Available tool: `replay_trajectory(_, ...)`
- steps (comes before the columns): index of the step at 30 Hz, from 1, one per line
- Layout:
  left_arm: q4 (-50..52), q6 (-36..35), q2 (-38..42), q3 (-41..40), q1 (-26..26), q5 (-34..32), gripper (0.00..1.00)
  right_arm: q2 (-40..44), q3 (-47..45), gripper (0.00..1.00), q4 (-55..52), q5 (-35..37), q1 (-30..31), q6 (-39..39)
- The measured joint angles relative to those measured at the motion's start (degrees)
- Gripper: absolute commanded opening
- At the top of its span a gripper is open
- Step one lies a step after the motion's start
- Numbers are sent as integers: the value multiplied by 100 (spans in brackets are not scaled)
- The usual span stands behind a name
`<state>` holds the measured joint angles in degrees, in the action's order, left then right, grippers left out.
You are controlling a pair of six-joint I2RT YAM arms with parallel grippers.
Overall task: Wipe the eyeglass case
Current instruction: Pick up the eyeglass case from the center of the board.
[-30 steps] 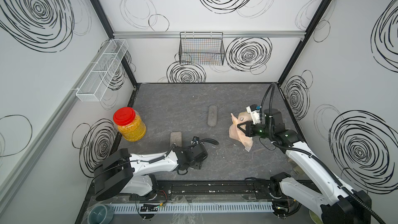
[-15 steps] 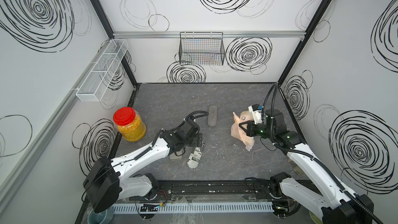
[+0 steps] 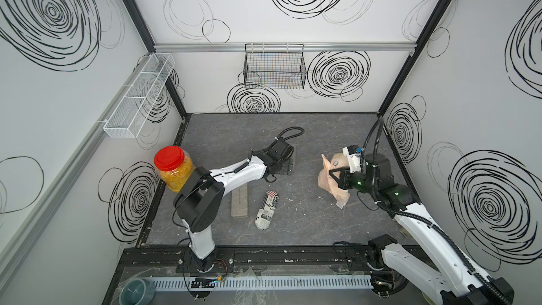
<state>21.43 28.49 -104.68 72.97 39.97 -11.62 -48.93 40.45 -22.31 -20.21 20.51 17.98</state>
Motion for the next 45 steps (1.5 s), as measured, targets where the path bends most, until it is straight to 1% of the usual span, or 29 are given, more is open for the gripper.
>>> replay_trajectory(4, -184, 7, -531, 289, 31, -46, 93, 2, -31, 1, -13, 15, 22, 20)
replay_trajectory(11, -417, 0, -1213, 815, 57, -81, 94, 2, -74, 1, -24, 52, 120, 48)
replay_trajectory(17, -483, -9, -1637, 1067, 103, -87, 90, 9, -74, 1, -105, 122, 188, 48)
replay_trajectory(20, -472, -42, -1797, 1178, 142, -129, 87, 15, -74, 1, -146, 149, 195, 46)
replay_trajectory(23, -459, -94, -1915, 1290, 179, -186, 81, 15, -74, 1, -155, 181, 199, 46)
replay_trajectory(26, -433, -149, -1928, 1298, 205, -256, 73, 15, -74, 1, -155, 197, 199, 48)
replay_trajectory(31, -382, -221, -1915, 1285, 216, -326, 65, 15, -74, 0, -181, 271, 199, 46)
replay_trajectory(35, -584, -448, -1565, 813, 232, -195, 61, 15, -74, 0, -260, 382, 199, 44)
replay_trajectory(38, -673, -758, -1021, 264, 232, 267, 62, 15, -74, 0, -291, 474, 197, 39)
replay_trajectory(45, -1209, -1657, 614, -975, 264, 1631, 64, -70, 122, 0, -452, 728, 103, -11)
